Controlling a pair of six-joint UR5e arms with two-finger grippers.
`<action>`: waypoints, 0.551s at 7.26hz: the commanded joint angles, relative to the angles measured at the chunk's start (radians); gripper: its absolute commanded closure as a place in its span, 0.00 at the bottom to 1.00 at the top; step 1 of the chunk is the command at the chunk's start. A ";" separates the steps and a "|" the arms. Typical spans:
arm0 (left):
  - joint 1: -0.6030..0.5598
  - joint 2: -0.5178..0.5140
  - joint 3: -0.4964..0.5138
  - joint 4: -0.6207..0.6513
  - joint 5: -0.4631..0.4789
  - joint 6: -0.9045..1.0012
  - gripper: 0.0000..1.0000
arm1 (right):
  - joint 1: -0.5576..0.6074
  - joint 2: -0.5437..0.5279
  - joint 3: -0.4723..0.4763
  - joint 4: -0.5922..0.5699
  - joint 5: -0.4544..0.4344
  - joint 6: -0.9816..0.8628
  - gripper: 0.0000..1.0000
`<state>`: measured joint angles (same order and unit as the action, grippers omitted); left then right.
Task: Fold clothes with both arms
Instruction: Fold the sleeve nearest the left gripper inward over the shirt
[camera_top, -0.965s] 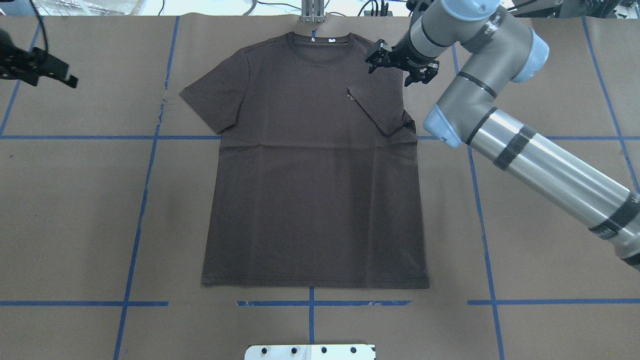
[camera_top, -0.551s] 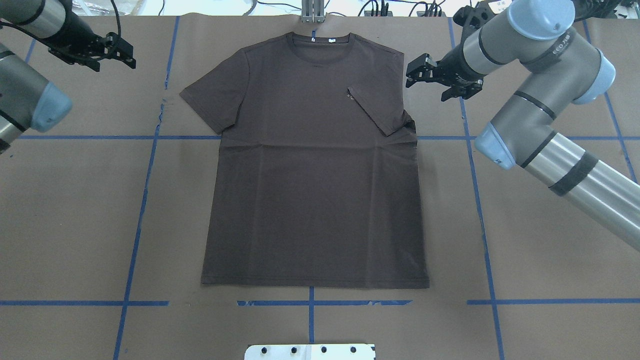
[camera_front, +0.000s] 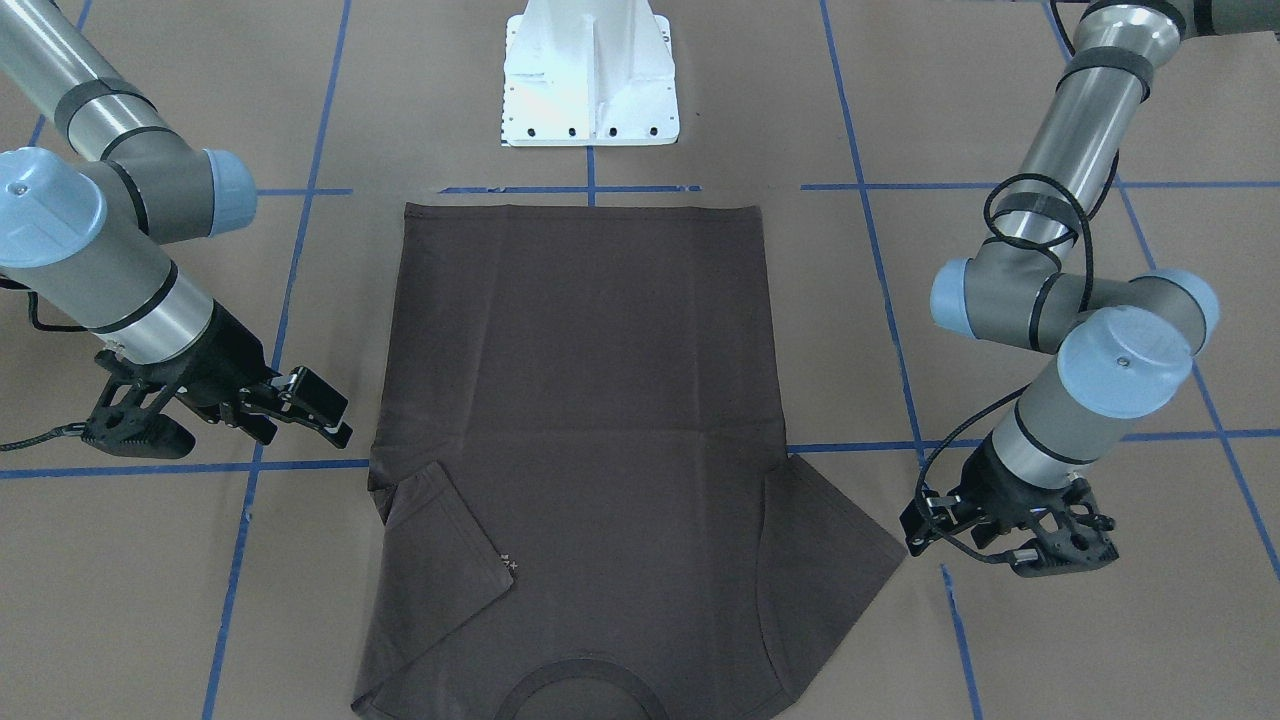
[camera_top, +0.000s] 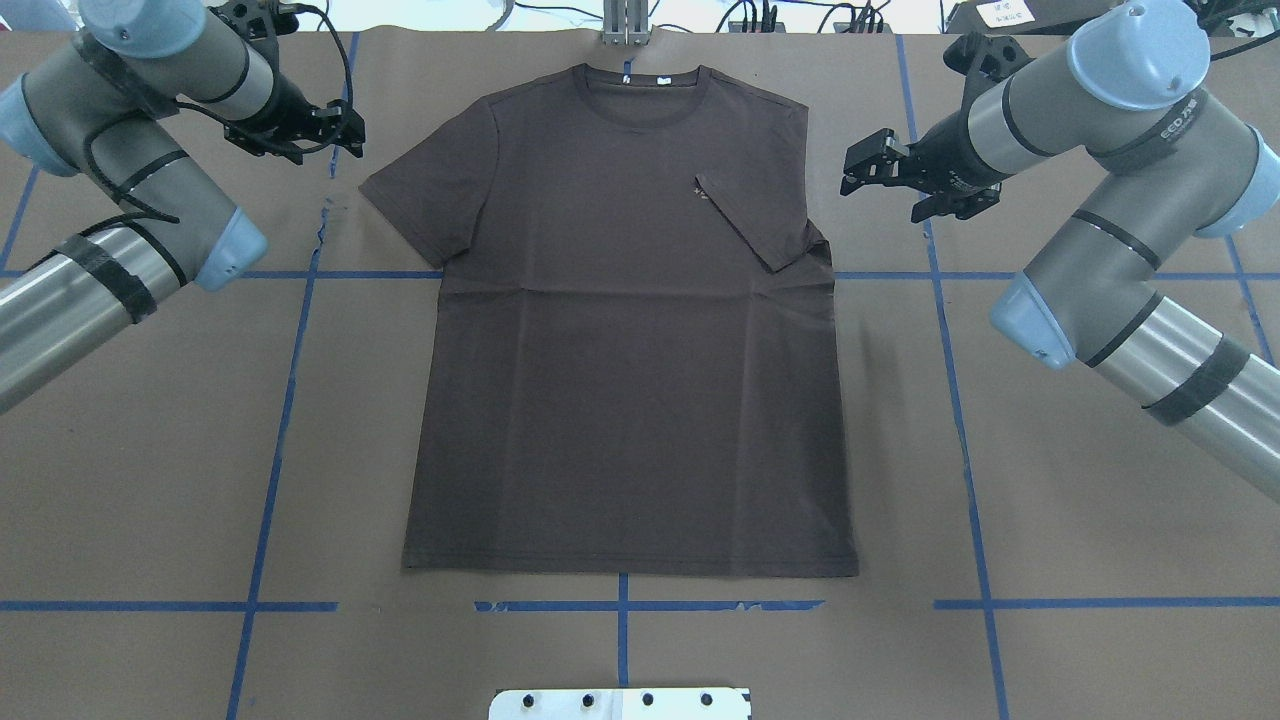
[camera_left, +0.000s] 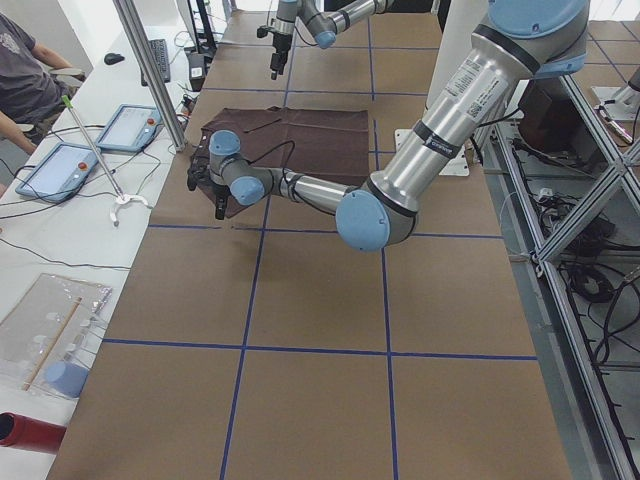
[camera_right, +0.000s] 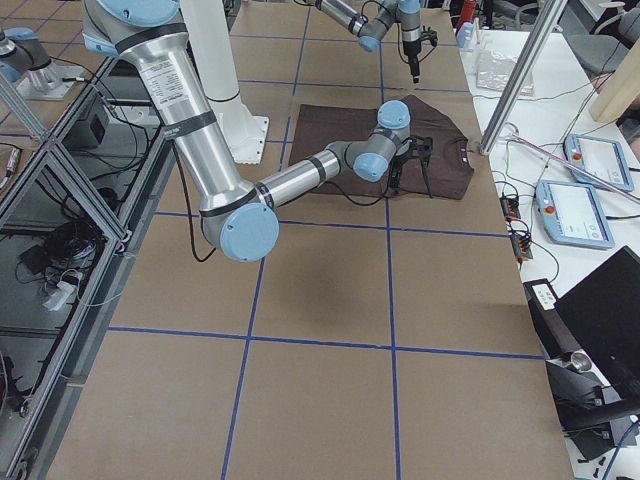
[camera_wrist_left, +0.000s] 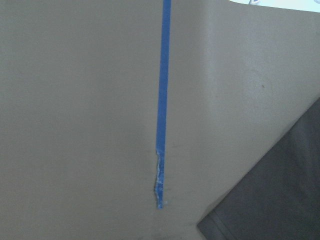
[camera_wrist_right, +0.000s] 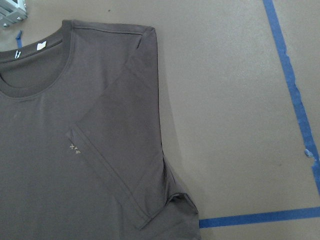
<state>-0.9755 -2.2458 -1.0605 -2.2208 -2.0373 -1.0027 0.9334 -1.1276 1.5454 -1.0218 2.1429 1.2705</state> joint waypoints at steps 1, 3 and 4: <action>0.044 -0.058 0.098 -0.033 0.061 -0.024 0.28 | -0.004 -0.005 -0.002 0.000 -0.003 0.003 0.00; 0.057 -0.060 0.117 -0.036 0.072 -0.022 0.33 | -0.004 -0.005 -0.001 0.000 -0.003 0.001 0.00; 0.058 -0.061 0.117 -0.042 0.075 -0.024 0.37 | -0.004 -0.005 -0.001 0.000 -0.003 0.006 0.00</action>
<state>-0.9218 -2.3040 -0.9507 -2.2566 -1.9688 -1.0252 0.9302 -1.1320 1.5447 -1.0216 2.1400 1.2729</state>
